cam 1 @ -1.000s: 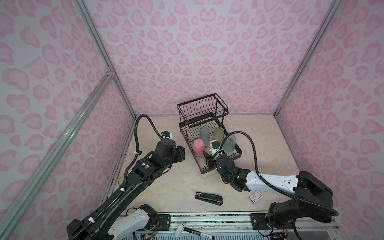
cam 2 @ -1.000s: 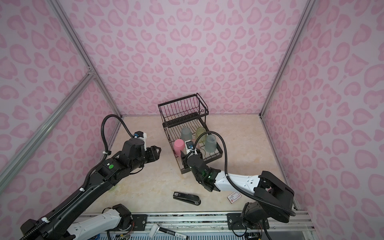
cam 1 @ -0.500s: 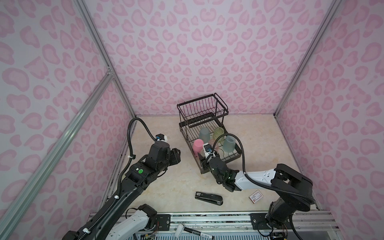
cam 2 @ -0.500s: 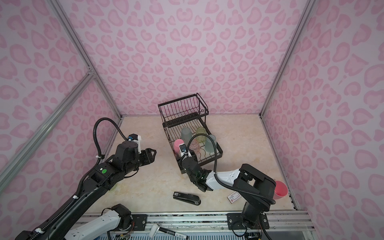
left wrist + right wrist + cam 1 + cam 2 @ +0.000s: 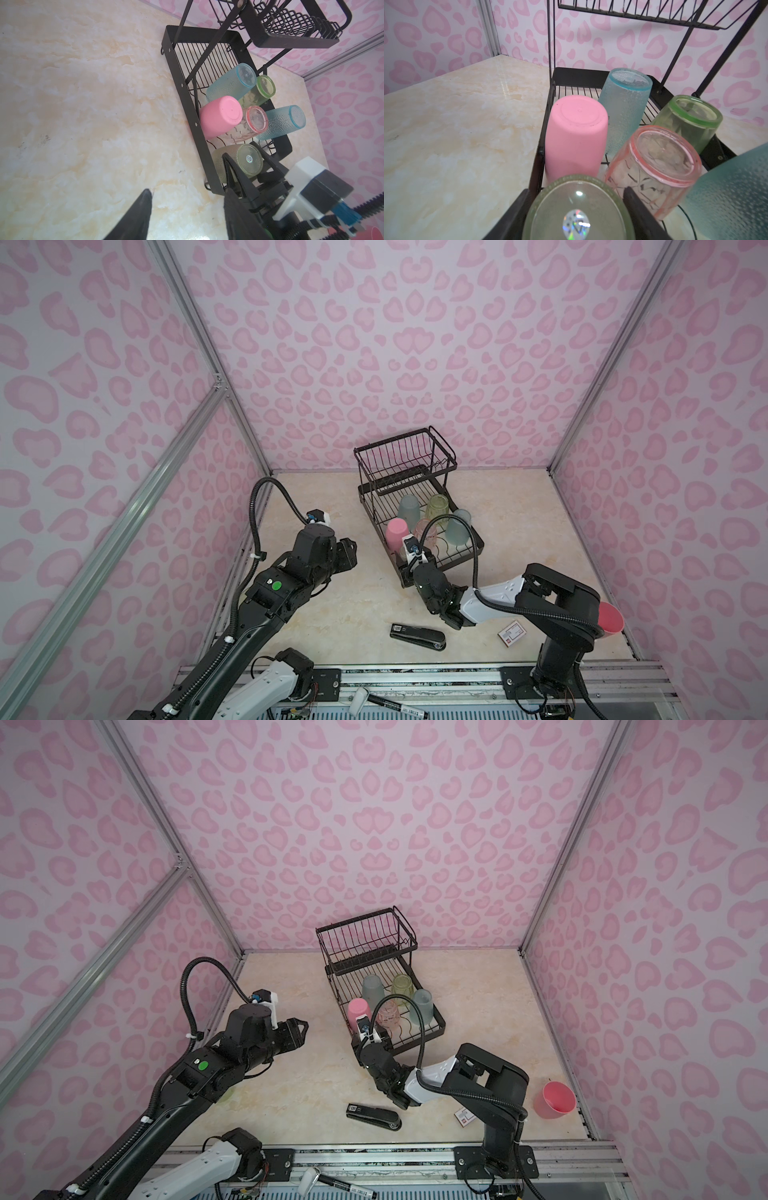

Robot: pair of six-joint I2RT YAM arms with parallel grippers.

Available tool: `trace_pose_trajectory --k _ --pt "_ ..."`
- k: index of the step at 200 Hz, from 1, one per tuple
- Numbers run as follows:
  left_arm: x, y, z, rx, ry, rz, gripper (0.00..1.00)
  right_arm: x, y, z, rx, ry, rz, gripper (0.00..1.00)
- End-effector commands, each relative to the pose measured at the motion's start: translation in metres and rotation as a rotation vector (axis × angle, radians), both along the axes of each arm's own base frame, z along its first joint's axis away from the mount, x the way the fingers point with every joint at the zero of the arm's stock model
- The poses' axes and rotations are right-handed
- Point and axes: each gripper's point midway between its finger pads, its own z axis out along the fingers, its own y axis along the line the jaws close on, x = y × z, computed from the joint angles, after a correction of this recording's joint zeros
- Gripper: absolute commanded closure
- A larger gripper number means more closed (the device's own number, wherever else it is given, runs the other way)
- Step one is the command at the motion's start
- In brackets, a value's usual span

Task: Load cups into a dish rack
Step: Place the cup upside down at the dish rack.

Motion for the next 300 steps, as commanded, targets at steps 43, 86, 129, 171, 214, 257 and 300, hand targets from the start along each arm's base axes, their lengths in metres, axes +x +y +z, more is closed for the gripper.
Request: trace_pose_trajectory --k 43,86,129,171,214,257,300 --pt "-0.002 0.004 -0.002 0.014 -0.004 0.002 0.42 0.003 -0.004 0.002 0.063 -0.035 -0.042 0.49" --pt "-0.001 0.006 -0.004 0.023 0.004 0.010 0.42 0.001 -0.005 0.003 0.067 -0.029 -0.033 0.40" --pt "0.000 0.007 -0.001 0.024 -0.006 0.012 0.41 0.001 -0.005 0.007 0.061 -0.031 -0.027 0.28" --pt "0.000 0.007 -0.001 0.026 -0.002 0.012 0.38 -0.001 -0.005 0.017 0.076 -0.039 -0.018 0.22" --pt "-0.001 0.009 -0.006 0.036 0.015 0.019 0.32 -0.005 -0.007 0.030 0.097 -0.046 -0.005 0.20" --pt "-0.002 0.010 -0.015 0.046 0.039 0.024 0.29 -0.007 -0.009 0.049 0.122 -0.060 0.010 0.18" --pt "-0.009 0.018 -0.026 0.077 0.081 0.041 0.29 -0.014 -0.010 0.070 0.141 -0.049 0.046 0.16"
